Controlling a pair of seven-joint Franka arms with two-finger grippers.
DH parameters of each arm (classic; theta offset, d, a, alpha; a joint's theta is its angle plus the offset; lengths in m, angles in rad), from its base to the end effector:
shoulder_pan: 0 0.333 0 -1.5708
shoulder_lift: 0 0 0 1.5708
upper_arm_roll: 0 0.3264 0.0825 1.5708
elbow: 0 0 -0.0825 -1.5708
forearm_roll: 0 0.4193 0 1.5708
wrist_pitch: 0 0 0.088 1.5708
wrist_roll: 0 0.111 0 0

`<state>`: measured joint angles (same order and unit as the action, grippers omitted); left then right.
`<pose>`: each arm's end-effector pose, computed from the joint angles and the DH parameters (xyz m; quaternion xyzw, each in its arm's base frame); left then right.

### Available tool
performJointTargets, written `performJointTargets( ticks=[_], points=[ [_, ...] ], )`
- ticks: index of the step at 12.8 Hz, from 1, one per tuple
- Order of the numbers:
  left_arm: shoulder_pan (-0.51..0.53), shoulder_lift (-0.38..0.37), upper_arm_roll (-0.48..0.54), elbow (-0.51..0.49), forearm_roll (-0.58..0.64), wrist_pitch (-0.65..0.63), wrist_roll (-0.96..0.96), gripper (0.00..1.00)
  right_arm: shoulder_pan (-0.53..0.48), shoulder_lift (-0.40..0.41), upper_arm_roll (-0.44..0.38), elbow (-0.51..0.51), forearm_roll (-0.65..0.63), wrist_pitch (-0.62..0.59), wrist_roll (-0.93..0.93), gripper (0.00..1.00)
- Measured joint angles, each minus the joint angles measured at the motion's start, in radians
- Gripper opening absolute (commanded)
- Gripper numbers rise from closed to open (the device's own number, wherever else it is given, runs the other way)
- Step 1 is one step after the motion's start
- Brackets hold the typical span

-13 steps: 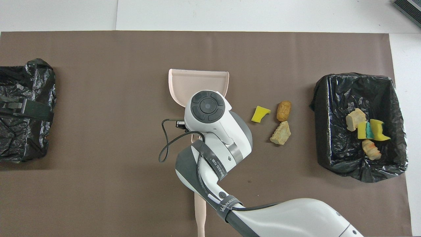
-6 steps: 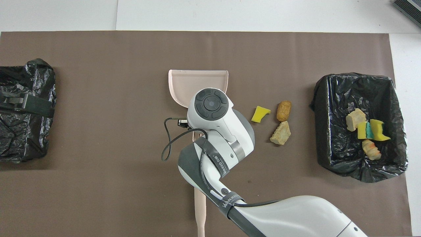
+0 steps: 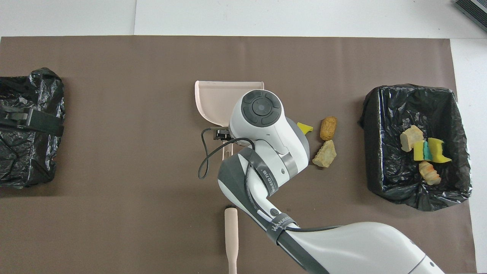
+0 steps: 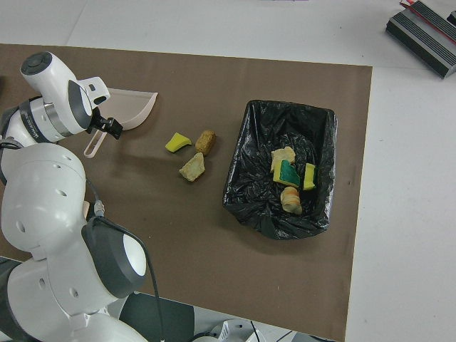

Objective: Sweep and dump trash in bin

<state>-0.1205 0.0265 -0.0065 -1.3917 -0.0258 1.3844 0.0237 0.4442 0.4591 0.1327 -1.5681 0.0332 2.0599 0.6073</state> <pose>0.5721 -0.0763 0.6885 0.9968 -0.0774 -0.0175 0.0119 0.6114 0.3856 0.3728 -0.9984 0.0300 0.0095 0.0466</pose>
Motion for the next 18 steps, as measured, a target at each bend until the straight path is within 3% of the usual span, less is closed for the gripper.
performJointTargets(
  ticks=[4,8,13,18],
  points=[
    [-0.002,0.000,0.002,0.000,0.000,0.000,-0.001,1.00,-0.065,-0.141,0.001,0.000,0.019,-0.215,-0.027,1.00],
    [-0.015,-0.002,-0.016,-0.055,-0.001,0.108,-0.014,1.00,-0.024,-0.266,0.013,-0.066,0.138,-0.363,-0.019,1.00],
    [-0.169,0.052,-0.033,-0.131,-0.002,0.318,-0.051,1.00,0.186,-0.429,0.023,-0.376,0.217,-0.207,0.178,1.00],
    [-0.315,0.221,-0.035,-0.151,-0.002,0.506,-0.165,1.00,0.377,-0.448,0.026,-0.658,0.227,0.046,0.313,1.00]
  ],
)
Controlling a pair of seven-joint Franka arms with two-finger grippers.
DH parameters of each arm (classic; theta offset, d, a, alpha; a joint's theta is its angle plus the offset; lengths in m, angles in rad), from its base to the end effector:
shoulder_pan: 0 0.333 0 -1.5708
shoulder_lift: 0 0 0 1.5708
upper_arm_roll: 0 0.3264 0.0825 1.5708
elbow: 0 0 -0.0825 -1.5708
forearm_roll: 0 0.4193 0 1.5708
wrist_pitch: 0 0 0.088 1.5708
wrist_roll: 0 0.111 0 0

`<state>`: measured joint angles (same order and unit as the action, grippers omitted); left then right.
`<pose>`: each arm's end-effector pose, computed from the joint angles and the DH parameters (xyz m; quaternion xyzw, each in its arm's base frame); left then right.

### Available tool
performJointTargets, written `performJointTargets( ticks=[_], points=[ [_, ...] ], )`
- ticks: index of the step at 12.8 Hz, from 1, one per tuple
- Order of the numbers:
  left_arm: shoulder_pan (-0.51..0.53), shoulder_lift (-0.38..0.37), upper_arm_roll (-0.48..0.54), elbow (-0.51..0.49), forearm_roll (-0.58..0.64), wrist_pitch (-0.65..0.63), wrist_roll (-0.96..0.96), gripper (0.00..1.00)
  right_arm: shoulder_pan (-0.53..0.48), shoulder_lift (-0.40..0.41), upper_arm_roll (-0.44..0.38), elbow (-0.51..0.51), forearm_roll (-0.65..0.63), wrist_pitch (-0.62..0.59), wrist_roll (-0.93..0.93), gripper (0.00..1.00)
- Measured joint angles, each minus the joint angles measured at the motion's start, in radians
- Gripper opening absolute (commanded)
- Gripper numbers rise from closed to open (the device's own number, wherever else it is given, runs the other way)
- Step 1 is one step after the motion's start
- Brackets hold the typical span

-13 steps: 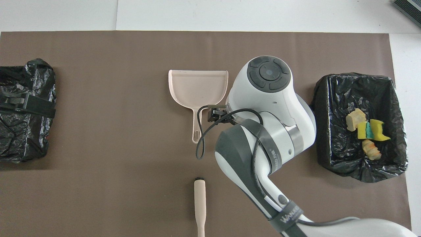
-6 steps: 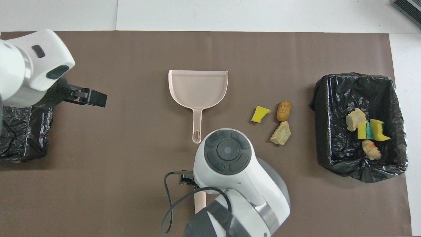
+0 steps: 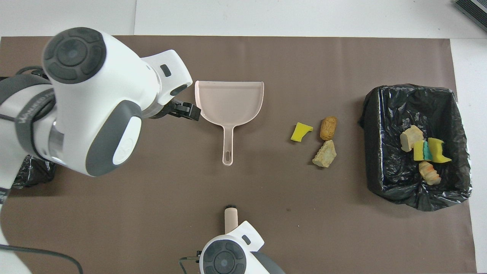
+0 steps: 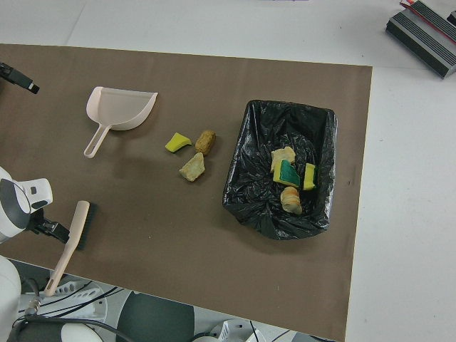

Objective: Sweep and dump trash in bin

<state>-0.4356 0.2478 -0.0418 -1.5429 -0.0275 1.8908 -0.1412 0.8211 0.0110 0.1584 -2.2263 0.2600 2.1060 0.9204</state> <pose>0.6095 -0.3146 0.5168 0.9853 -0.1626 0.0422 0.0327 0.2905 0.4559 0.3440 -0.9911 0.0440 0.1255 0.0098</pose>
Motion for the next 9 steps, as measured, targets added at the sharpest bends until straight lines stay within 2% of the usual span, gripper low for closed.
performJointTargets(
  ticks=[2,5,9],
  points=[
    [-0.061,0.071,-0.001,-0.042,0.000,0.116,-0.094,1.00,0.024,-0.021,-0.001,-0.056,0.024,0.018,0.008,1.00],
    [-0.114,0.111,-0.001,-0.159,0.000,0.289,-0.126,1.00,0.089,-0.091,-0.002,-0.141,0.099,0.079,0.008,1.00],
    [-0.150,0.137,-0.001,-0.193,0.000,0.329,-0.142,1.00,0.137,-0.154,-0.002,-0.236,0.117,0.155,0.014,1.00]
  ],
)
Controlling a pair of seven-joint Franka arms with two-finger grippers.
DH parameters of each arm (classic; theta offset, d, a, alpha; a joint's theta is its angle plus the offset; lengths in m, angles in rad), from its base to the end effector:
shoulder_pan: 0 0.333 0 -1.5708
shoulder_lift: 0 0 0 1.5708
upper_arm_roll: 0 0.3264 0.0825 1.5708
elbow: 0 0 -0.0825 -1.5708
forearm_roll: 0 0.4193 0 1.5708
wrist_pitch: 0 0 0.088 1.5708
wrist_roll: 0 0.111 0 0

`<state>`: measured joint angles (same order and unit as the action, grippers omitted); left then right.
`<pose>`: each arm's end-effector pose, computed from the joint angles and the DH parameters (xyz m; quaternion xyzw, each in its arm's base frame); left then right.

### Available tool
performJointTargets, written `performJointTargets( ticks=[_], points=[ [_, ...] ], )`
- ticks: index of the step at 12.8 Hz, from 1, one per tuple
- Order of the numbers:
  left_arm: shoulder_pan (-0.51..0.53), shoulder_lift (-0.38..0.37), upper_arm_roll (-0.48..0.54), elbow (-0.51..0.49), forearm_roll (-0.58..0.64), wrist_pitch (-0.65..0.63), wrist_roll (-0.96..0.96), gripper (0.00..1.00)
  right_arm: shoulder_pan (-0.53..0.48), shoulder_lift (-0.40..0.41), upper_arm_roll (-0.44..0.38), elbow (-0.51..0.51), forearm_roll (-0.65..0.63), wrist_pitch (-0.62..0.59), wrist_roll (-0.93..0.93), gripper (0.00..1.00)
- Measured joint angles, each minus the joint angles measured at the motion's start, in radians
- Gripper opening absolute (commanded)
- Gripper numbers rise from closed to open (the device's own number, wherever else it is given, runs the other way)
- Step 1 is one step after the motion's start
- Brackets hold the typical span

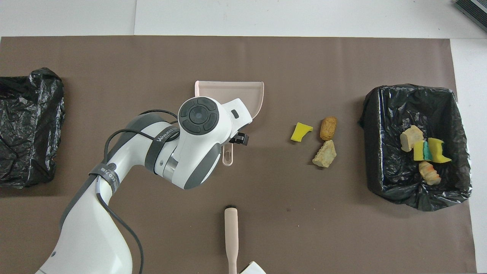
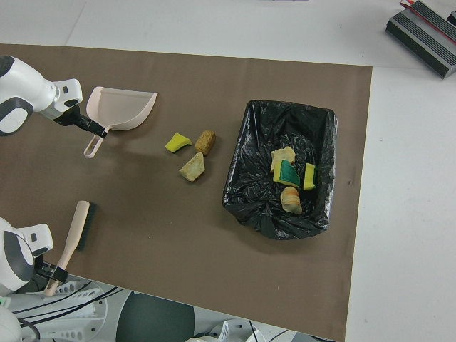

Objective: Sweep and dump trash in bin

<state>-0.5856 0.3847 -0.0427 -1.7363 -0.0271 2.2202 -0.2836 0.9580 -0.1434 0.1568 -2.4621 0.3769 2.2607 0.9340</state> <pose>0.5657 -0.4090 0.3542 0.9854 -0.1618 0.0362 0.0390 0.2030 0.4366 0.3277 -0.9905 0.0353 0.1255 0.0437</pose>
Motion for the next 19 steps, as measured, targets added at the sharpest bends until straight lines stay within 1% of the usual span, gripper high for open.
performJointTargets(
  ticks=[1,2,3,4,5,6,7,8,9,11,13,14,17,19],
  points=[
    [-0.005,0.001,0.000,0.000,0.000,0.009,-0.008,0.95,0.000,0.000,-0.001,-0.008,0.000,0.011,0.000,1.00],
    [-0.011,0.002,0.000,0.000,0.000,0.014,-0.014,0.81,0.000,0.000,-0.004,-0.013,0.000,0.022,0.000,0.94],
    [-0.015,0.004,0.000,0.000,0.000,0.016,-0.016,0.61,-0.001,0.000,-0.007,-0.015,0.000,0.031,0.000,0.82],
    [-0.017,0.007,0.000,0.000,0.000,0.017,-0.019,0.45,-0.001,0.000,-0.009,-0.016,0.000,0.040,0.000,0.64],
    [-0.019,0.011,0.000,-0.001,0.000,0.018,-0.020,0.36,-0.001,0.000,-0.009,-0.017,0.000,0.042,0.000,0.44],
    [-0.019,0.014,0.000,-0.005,0.000,0.017,-0.020,0.28,-0.001,0.000,-0.009,-0.017,0.000,0.042,0.000,0.20],
    [-0.021,0.014,0.000,-0.015,0.000,0.017,-0.020,0.18,-0.001,0.000,-0.009,-0.017,0.000,0.042,0.000,0.00],
    [-0.023,0.014,0.001,-0.023,0.000,0.017,-0.024,0.02,-0.001,0.000,-0.009,-0.018,0.000,0.044,-0.001,0.00],
    [-0.023,0.014,0.001,-0.025,0.000,0.016,-0.024,0.00,-0.001,0.000,-0.009,-0.020,0.000,0.050,-0.001,0.00],
    [-0.023,0.009,0.005,-0.024,0.002,-0.003,-0.019,0.00,-0.007,0.003,-0.009,-0.022,0.000,0.059,-0.001,0.00],
    [-0.023,-0.012,0.022,-0.023,0.004,-0.034,0.057,0.00,-0.039,0.011,-0.011,-0.011,-0.001,0.051,-0.002,0.00],
    [-0.023,-0.030,0.037,-0.022,0.005,-0.060,0.124,0.00,-0.062,0.011,-0.012,0.005,-0.005,0.015,-0.002,0.00],
    [-0.021,-0.099,0.107,-0.023,0.006,-0.162,0.356,0.00,-0.176,-0.001,-0.018,0.133,-0.076,-0.218,-0.007,0.00],
    [-0.003,-0.127,0.141,-0.023,0.006,-0.185,0.538,0.00,-0.263,-0.014,-0.023,0.234,-0.142,-0.383,-0.040,0.00]
  ],
)
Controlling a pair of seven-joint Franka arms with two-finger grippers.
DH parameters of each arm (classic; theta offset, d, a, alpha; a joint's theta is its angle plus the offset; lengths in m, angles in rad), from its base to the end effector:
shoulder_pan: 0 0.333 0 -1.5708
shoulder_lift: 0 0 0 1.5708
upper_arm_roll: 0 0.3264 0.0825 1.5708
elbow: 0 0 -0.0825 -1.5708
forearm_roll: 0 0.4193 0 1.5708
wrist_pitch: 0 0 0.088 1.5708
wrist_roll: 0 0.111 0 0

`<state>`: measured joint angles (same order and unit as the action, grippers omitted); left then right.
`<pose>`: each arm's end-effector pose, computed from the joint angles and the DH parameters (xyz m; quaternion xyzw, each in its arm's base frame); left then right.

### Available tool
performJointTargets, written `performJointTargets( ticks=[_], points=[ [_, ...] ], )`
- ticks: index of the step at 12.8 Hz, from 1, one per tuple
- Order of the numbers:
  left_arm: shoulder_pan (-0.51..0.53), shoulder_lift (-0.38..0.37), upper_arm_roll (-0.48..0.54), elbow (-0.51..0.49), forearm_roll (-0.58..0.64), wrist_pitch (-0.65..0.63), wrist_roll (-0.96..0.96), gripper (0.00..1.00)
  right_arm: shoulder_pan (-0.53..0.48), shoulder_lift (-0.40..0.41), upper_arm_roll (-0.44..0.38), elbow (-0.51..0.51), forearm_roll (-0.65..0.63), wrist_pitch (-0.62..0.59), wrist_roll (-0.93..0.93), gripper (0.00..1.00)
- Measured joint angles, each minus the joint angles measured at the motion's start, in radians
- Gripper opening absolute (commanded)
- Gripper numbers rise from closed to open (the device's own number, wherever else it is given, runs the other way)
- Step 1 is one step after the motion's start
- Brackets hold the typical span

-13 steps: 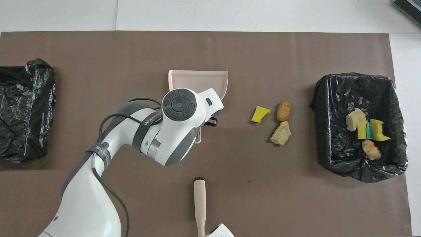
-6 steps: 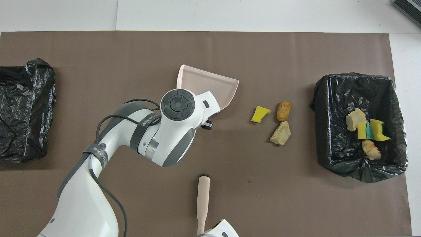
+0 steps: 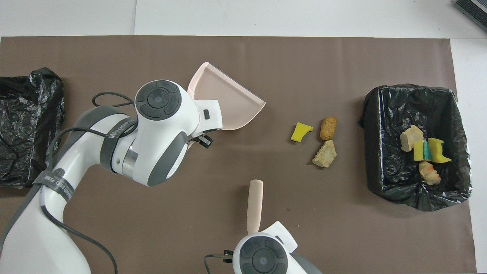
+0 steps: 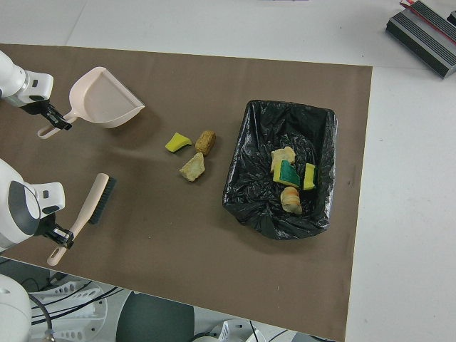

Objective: Sweep and dump trash in bin

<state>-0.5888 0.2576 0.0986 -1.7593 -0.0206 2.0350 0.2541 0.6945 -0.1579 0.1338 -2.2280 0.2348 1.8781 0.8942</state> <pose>0.5856 -0.3186 0.4125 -0.9325 0.3610 -0.0100 0.0021 0.3266 0.3845 0.4150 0.9874 -0.0804 -0.1360 0.0088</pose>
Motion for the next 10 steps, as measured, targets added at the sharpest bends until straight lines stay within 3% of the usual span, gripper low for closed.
performJointTargets(
  ticks=[2,7,10],
  points=[
    [0.051,-0.013,0.007,-0.001,0.000,-0.019,0.199,0.00,-0.083,0.001,-0.003,0.064,-0.089,-0.112,-0.065,0.00],
    [0.173,-0.012,0.011,-0.005,0.001,-0.023,0.740,0.00,-0.268,0.068,-0.007,0.109,-0.383,-0.196,-0.328,0.00],
    [0.148,-0.014,-0.005,-0.044,0.114,-0.023,0.800,0.00,-0.366,0.103,-0.008,0.130,-0.548,-0.215,-0.484,0.00]
  ],
)
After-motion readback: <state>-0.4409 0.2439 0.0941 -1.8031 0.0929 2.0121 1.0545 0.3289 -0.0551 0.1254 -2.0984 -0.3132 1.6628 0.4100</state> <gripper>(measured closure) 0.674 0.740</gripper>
